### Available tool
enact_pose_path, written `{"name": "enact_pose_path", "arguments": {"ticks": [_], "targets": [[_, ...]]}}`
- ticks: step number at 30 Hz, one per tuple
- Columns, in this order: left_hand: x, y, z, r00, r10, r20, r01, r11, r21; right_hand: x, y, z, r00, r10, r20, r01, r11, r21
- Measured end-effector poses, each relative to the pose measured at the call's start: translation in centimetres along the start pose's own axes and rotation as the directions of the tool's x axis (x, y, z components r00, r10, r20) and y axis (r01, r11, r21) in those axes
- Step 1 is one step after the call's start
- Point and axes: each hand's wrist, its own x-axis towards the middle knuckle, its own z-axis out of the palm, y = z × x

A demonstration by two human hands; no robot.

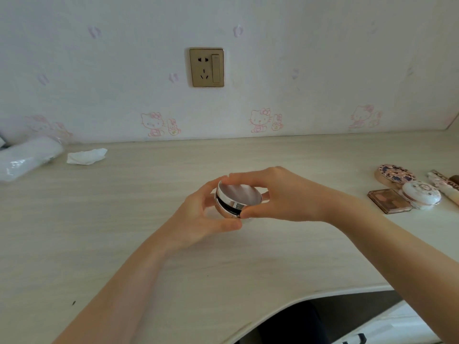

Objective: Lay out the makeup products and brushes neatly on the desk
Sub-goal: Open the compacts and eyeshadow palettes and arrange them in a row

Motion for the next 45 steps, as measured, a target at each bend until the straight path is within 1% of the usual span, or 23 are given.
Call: {"name": "enact_pose_path", "arguments": {"ticks": [2, 4, 6, 8, 11, 13, 15, 17, 21, 25, 26, 29, 31, 35, 39, 45], "targets": [[0.0, -0.2, 0.0, 0.999, 0.029, 0.037, -0.031, 0.998, 0.048, 0.0, 0.3, 0.4, 0.999, -0.015, 0.033, 0.014, 1.000, 0.011], [0.0, -0.4, 0.4, 0.997, 0.048, 0.067, -0.053, 0.996, 0.072, 0.1, 0.7, 0.9, 0.998, -0.030, 0.049, 0.031, 0.999, -0.014], [0.0, -0.7, 0.6, 0.995, 0.034, 0.089, -0.041, 0.996, 0.080, 0.3, 1.1, 1.4, 0.997, -0.043, 0.063, 0.045, 0.998, -0.034], [0.0, -1.0, 0.6, 0.995, 0.020, 0.093, -0.032, 0.992, 0.124, 0.3, 1.5, 1.9, 0.997, -0.041, 0.061, 0.044, 0.998, -0.050], [0.0, -1.0, 0.7, 0.996, -0.008, 0.091, -0.016, 0.968, 0.252, 0.2, 2.1, 2.5, 0.998, -0.029, 0.059, 0.031, 0.998, -0.045], [0.1, -0.8, 0.9, 0.994, -0.032, 0.104, -0.011, 0.923, 0.386, 0.0, 2.3, 2.8, 0.998, -0.014, 0.058, 0.016, 1.000, -0.026], [0.3, -1.0, 0.9, 0.993, -0.028, 0.118, -0.035, 0.869, 0.493, -0.1, 2.6, 3.1, 0.998, 0.003, 0.058, -0.001, 0.999, -0.033], [0.3, -1.3, 0.9, 0.994, -0.034, 0.105, -0.029, 0.838, 0.544, -0.3, 2.9, 3.4, 0.998, 0.027, 0.059, -0.023, 0.998, -0.063], [0.2, -1.7, 0.6, 0.996, -0.019, 0.085, -0.030, 0.839, 0.544, -0.5, 3.3, 3.9, 0.997, 0.069, 0.019, -0.067, 0.995, -0.070], [-0.2, -1.1, 0.8, 0.996, -0.019, 0.084, -0.027, 0.852, 0.522, -0.4, 3.5, 4.1, 0.998, 0.049, 0.047, -0.044, 0.994, -0.098], [-0.4, -1.0, 0.8, 0.998, -0.020, 0.057, -0.011, 0.868, 0.497, -0.4, 3.6, 4.1, 0.998, 0.044, 0.054, -0.039, 0.995, -0.096], [-0.8, -1.4, 0.5, 0.995, -0.023, -0.097, 0.055, 0.938, 0.343, -0.3, 3.6, 3.9, 0.997, 0.043, 0.069, -0.036, 0.994, -0.107], [-0.8, -1.7, 0.5, 0.989, -0.025, -0.147, 0.068, 0.954, 0.293, -0.1, 3.7, 3.7, 0.996, 0.040, 0.076, -0.032, 0.994, -0.101], [-0.8, -2.2, 0.6, 0.986, -0.030, -0.163, 0.083, 0.941, 0.329, 0.7, 4.1, 3.0, 0.993, 0.023, 0.112, -0.019, 0.999, -0.036], [-0.9, -2.3, 0.6, 0.986, -0.029, -0.166, 0.080, 0.947, 0.310, 1.7, 4.2, 2.3, 0.987, 0.046, 0.157, -0.043, 0.999, -0.022], [-1.0, -2.1, 0.7, 0.971, -0.085, -0.224, 0.152, 0.941, 0.302, 2.9, 4.6, 1.9, 0.985, 0.065, 0.159, -0.082, 0.991, 0.104]]}}
